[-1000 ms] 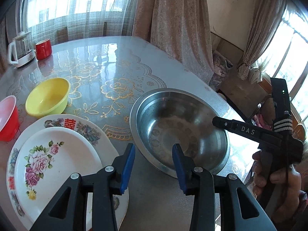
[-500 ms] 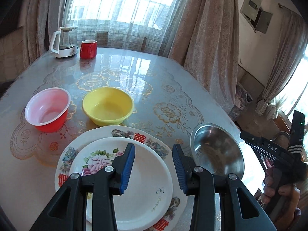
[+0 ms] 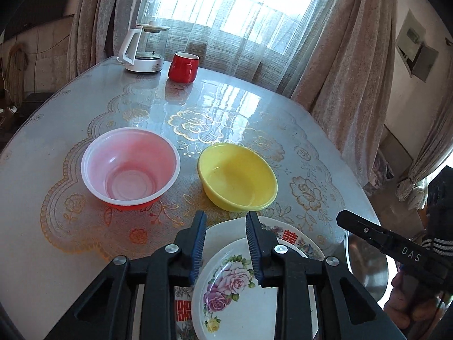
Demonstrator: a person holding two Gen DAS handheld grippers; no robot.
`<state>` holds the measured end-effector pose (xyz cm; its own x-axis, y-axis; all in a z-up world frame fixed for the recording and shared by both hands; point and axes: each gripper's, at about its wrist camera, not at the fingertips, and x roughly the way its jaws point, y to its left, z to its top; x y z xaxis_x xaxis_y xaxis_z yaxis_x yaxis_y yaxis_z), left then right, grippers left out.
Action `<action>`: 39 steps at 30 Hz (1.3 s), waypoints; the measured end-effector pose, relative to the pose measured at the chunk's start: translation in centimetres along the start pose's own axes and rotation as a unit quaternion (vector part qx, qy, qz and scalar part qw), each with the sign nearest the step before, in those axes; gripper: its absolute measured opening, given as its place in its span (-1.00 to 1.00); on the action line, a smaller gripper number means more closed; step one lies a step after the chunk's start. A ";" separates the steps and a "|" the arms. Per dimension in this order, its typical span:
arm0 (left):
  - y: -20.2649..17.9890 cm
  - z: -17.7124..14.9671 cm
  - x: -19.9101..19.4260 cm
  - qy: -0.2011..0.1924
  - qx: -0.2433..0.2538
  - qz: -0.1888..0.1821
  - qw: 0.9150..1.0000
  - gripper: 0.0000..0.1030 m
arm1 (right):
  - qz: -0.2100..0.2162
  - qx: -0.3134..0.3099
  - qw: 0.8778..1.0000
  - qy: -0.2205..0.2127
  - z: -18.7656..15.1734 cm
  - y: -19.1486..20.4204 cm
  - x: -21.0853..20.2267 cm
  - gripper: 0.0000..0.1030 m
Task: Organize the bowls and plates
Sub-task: 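Move the right gripper to the yellow bowl rim and close on it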
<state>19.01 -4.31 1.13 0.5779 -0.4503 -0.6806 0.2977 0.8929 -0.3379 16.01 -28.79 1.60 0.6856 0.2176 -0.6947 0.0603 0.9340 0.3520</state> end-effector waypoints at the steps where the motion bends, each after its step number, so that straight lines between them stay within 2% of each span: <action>1: 0.2 0.2 0.3 0.003 -0.002 0.003 1.000 -0.53 | 0.002 -0.002 1.000 0.006 0.4 0.4 0.8 -0.38; 4: 0.6 0.9 1.6 0.015 -0.013 0.000 1.000 -0.59 | 0.009 0.003 1.000 0.025 1.1 1.3 3.3 -0.46; 9: 0.9 2.0 4.0 0.037 -0.021 -0.003 0.999 -0.58 | 0.012 0.022 0.998 0.052 2.4 1.4 6.6 -0.47; 19: 1.4 2.8 7.2 0.059 -0.031 0.006 0.998 -0.53 | -0.010 0.050 0.995 0.081 4.1 0.8 11.3 -0.47; 22: 1.2 2.9 7.9 0.064 -0.027 0.003 0.998 -0.53 | -0.007 0.046 0.995 0.084 4.0 0.7 12.0 -0.67; 25: 0.7 2.9 8.1 0.062 -0.013 0.006 0.998 -0.53 | -0.015 0.022 0.997 0.076 3.9 1.6 11.9 -0.75; 28: 0.9 2.9 8.1 0.062 -0.022 -0.012 0.998 -0.53 | -0.025 0.010 0.997 0.067 3.8 1.7 11.5 -0.75; 39: -2.3 2.3 4.0 0.011 0.031 -0.024 0.999 -0.53 | -0.006 0.029 0.999 0.029 3.4 1.0 7.4 -0.75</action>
<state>22.37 -8.13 0.70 0.5458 -0.4922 -0.6781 0.3713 0.8676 -0.3309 23.59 -27.25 -1.05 0.6416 0.2239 -0.7336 0.1122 0.9188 0.3785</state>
